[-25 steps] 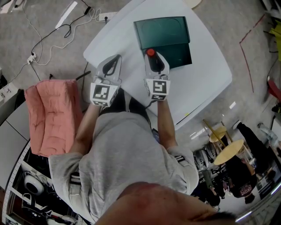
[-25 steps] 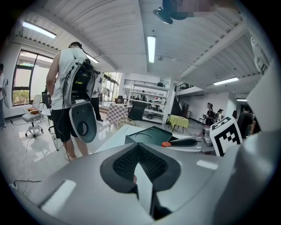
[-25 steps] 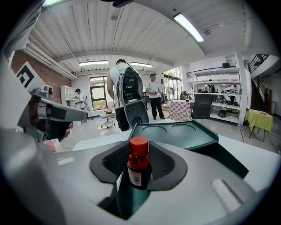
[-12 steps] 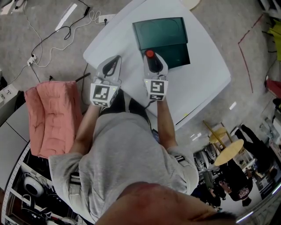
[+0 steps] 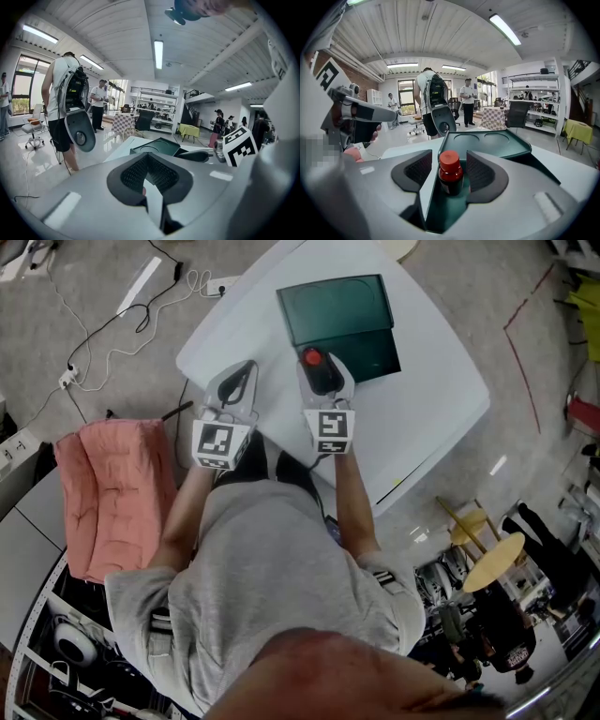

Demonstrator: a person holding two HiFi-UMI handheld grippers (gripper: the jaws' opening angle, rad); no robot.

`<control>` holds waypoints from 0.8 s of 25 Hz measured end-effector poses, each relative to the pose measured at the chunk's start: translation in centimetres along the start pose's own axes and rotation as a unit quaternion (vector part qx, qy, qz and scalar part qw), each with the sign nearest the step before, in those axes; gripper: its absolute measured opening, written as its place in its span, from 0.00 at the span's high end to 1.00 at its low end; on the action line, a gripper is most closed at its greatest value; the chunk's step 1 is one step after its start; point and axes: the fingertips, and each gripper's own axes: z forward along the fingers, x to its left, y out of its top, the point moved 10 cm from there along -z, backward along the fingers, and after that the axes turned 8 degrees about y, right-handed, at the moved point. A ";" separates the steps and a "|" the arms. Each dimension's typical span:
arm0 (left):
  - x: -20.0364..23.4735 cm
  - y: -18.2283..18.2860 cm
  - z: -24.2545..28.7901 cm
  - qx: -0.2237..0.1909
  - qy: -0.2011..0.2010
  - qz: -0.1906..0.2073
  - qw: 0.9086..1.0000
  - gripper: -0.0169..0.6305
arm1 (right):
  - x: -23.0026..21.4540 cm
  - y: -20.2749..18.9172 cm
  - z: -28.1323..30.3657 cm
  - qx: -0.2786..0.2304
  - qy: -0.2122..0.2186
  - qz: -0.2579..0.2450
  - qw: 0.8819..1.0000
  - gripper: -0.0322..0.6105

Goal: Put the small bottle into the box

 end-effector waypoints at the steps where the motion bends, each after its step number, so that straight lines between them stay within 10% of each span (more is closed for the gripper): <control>1: -0.1 0.0 -0.1 -0.001 -0.001 0.001 1.000 0.96 | 0.0 0.0 -0.2 -0.002 0.000 0.000 1.000 0.59; 20: -3.2 4.1 -2.8 -0.055 -0.038 0.025 0.997 0.96 | 0.7 3.1 -7.2 -0.073 -0.062 -0.018 0.995 0.66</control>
